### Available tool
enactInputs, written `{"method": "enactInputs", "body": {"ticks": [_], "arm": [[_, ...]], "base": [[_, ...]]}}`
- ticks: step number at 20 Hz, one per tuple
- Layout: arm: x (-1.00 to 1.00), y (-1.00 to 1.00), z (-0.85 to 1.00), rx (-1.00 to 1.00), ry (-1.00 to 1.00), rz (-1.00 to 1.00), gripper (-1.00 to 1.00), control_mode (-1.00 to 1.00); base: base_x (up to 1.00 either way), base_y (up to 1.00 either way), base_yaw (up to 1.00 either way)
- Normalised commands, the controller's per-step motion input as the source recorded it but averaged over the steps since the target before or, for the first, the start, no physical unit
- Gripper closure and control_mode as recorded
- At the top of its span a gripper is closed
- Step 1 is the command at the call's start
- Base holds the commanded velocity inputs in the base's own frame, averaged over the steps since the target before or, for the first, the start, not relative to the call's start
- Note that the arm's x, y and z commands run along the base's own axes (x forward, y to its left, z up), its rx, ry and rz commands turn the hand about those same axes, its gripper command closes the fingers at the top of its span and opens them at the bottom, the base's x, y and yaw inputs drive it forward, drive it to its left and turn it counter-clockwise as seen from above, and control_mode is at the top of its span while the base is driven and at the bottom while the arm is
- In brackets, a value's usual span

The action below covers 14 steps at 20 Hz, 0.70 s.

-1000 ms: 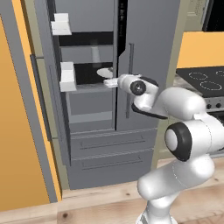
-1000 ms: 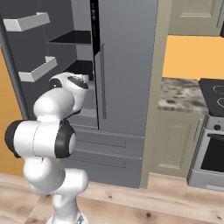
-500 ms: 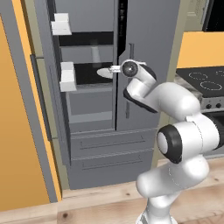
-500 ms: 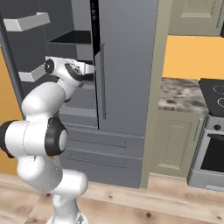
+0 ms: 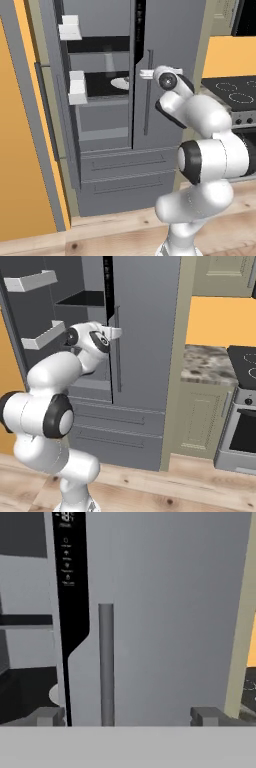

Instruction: Retrieve the fish from the fridge and place it on the saucepan with marinade on the stove.

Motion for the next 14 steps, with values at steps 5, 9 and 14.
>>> {"method": "enactInputs", "body": {"ticks": [5, 9, 14], "arm": [[0.00, -0.18, 0.00, 0.00, -0.26, 0.16, -1.00, -1.00], [0.00, 0.02, 0.00, 0.00, -0.10, 0.12, -1.00, -1.00], [0.00, 0.15, 0.00, 0.00, 0.00, 0.09, -1.00, -1.00]], "base": [[0.00, 0.00, 0.00], [0.00, 0.00, 0.00], [0.00, 0.00, 0.00]]}}
